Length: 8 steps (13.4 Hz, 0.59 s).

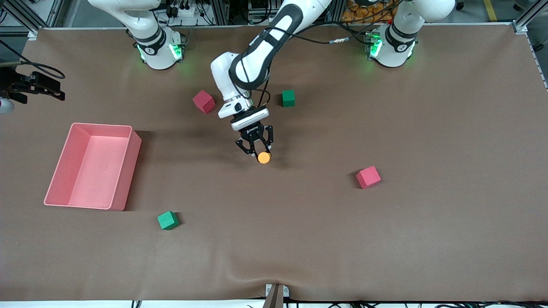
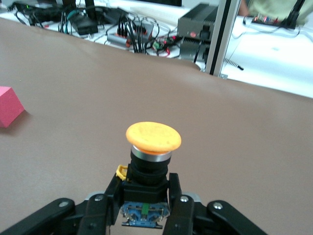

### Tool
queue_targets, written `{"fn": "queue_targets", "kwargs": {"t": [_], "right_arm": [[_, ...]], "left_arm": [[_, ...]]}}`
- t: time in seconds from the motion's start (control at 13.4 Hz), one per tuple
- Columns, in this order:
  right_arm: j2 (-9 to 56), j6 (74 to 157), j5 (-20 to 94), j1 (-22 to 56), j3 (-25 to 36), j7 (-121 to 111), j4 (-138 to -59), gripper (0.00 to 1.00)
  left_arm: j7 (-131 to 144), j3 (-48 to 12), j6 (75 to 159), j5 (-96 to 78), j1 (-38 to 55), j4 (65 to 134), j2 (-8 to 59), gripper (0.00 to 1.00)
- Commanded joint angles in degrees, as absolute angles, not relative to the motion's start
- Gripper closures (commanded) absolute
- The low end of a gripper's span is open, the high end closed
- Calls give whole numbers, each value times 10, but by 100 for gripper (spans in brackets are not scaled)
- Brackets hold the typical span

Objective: Place and upright button with both arms
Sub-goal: 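Lift the button with the left gripper and turn it cap up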

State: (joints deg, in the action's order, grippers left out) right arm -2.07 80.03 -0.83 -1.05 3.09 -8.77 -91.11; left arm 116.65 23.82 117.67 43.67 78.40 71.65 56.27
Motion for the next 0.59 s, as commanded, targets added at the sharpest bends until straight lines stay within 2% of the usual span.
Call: {"fn": "queue_targets", "kwargs": {"t": [0.0,0.52], "right_arm": [[-28,799,-4,-14,28,-78,-912,0],[-25,809,-4,-14,28,-78,-910,0]], "left_arm": [[1241,251,1154,489,809,711,603,98],[1377,241,1132,551,830,711,634,100]]}}
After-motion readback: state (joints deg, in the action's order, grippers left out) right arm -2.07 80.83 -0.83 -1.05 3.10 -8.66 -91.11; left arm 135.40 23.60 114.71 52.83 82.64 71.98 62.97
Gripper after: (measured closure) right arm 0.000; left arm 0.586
